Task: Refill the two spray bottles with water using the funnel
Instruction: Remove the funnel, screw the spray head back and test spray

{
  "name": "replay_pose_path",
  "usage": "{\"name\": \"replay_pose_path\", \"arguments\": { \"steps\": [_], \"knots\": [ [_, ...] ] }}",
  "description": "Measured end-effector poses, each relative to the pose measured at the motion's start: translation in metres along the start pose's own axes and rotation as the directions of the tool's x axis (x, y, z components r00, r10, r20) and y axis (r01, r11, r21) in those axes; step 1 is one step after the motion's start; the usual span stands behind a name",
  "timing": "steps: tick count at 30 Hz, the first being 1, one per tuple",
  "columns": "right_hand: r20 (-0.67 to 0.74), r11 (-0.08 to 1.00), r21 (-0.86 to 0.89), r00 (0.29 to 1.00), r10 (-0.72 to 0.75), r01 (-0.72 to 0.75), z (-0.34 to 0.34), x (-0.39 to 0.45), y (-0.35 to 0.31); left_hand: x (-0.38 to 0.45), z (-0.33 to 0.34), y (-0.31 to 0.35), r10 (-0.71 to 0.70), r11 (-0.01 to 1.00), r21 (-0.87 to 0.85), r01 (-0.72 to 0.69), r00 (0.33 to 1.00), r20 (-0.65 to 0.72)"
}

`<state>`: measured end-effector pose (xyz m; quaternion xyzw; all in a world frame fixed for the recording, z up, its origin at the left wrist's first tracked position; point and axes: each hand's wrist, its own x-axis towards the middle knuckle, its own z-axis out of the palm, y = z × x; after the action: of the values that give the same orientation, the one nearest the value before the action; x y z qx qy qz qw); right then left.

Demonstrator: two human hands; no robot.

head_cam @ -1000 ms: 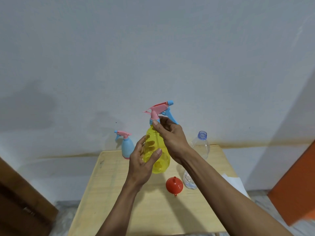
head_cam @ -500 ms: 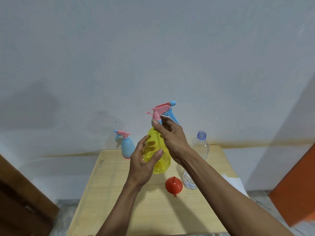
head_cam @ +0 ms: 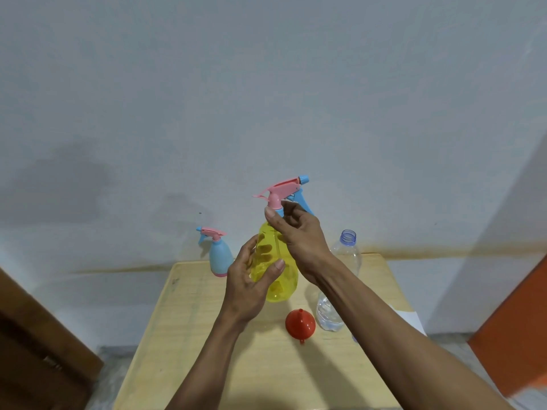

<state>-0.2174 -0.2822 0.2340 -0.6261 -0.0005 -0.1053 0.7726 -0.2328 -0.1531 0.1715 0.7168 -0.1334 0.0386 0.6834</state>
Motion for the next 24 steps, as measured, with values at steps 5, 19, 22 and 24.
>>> {"name": "replay_pose_path", "arguments": {
  "steps": [5, 19, 22, 24],
  "knots": [
    [0.029, 1.0, 0.015, 1.0, -0.002, 0.002, -0.005, 0.004, -0.003, 0.002, 0.002, 0.001, -0.011, 0.999, -0.043, 0.011, 1.0, 0.007],
    [-0.017, 0.999, -0.043, 0.999, -0.03, 0.03, -0.007, 0.009, 0.003, 0.007, 0.003, -0.009, 0.004, 1.0, 0.021, -0.005, 1.0, 0.024],
    [-0.036, 1.0, -0.019, 0.999, -0.015, 0.014, -0.007, 0.009, 0.003, 0.008, 0.003, -0.01, 0.007, 1.0, 0.021, -0.007, 1.0, 0.019],
    [-0.046, 1.0, -0.012, 0.999, -0.018, 0.017, -0.007, 0.009, 0.003, 0.008, 0.004, -0.01, 0.004, 1.0, 0.016, -0.004, 1.0, 0.018]
  ]
}}
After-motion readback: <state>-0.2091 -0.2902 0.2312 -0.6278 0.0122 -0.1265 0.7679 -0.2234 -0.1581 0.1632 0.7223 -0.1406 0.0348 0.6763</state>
